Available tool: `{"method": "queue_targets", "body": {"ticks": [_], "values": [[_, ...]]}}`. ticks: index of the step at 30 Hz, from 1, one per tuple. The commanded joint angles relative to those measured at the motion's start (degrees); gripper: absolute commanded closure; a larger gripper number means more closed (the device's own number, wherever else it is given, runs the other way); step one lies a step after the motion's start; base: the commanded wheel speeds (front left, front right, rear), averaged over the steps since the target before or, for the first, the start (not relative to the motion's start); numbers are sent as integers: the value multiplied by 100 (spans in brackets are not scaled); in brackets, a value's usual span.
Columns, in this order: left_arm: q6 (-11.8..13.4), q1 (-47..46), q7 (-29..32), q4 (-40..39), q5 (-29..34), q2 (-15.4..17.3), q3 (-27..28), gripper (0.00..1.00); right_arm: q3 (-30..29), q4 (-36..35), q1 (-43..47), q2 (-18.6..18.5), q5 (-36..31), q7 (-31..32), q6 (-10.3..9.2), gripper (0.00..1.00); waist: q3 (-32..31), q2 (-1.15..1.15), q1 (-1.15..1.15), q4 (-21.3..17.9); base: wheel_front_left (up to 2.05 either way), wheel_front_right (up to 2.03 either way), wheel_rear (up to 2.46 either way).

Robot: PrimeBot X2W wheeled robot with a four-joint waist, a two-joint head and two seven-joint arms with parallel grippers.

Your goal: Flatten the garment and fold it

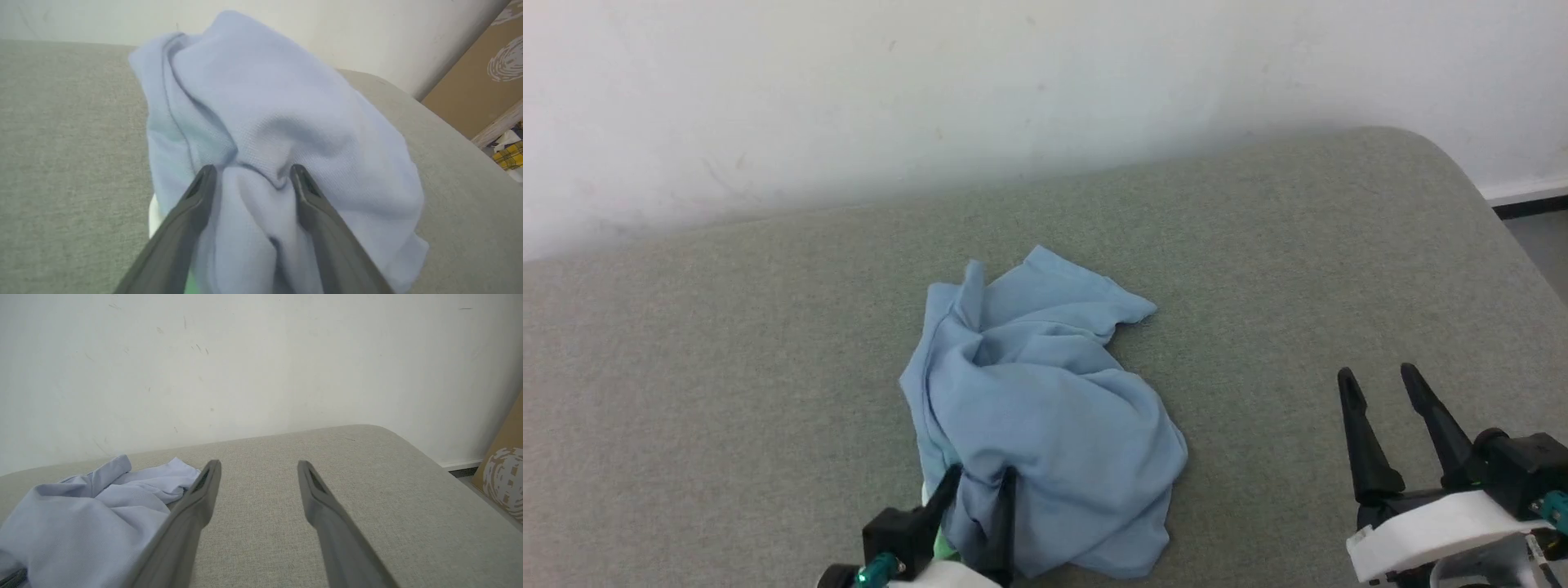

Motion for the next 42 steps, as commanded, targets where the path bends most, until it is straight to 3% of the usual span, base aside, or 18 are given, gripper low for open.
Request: {"method": "queue_targets", "body": {"ticks": [1, 9, 13, 21, 27, 34, 42], "values": [[39, -40, -79, -209, 41, -13, 2, 0, -11, 10, 40, 11, 25, -21, -5, 0, -46, 0, 0, 101, 0, 0, 0], [-78, -228, -116, -1532, 361, -8, 483, 0, -75, -39, 66, 11, -33, 7, -5, 0, -91, 0, 0, 394, 0, 0, 0], [-135, -264, -117, -1657, 329, 110, 779, 0, -94, -47, 82, 11, -32, 27, -5, 0, -107, 0, 0, 493, 0, 0, 0], [-99, 102, -117, -1811, 198, 685, 1583, 0, -125, -8, 119, 12, -85, 119, -5, 0, -153, 0, 0, 658, 0, 0, 0], [-131, 351, -114, -1914, 82, 816, 1725, 0, -125, 25, 95, 12, -150, 314, -5, 0, -149, 0, 0, 889, 0, 0, 0], [-162, 249, -113, -1850, 56, 704, 1592, 0, 681, 548, -617, -6, -70, 1099, -5, 0, -85, 0, 0, 1252, 0, 0, 0], [-203, 11, -115, -1672, 88, 531, 1395, 0, 2283, 1528, -2062, -404, 638, 2550, -5, 0, 13, 0, 0, 1612, 0, 0, 0]]}}
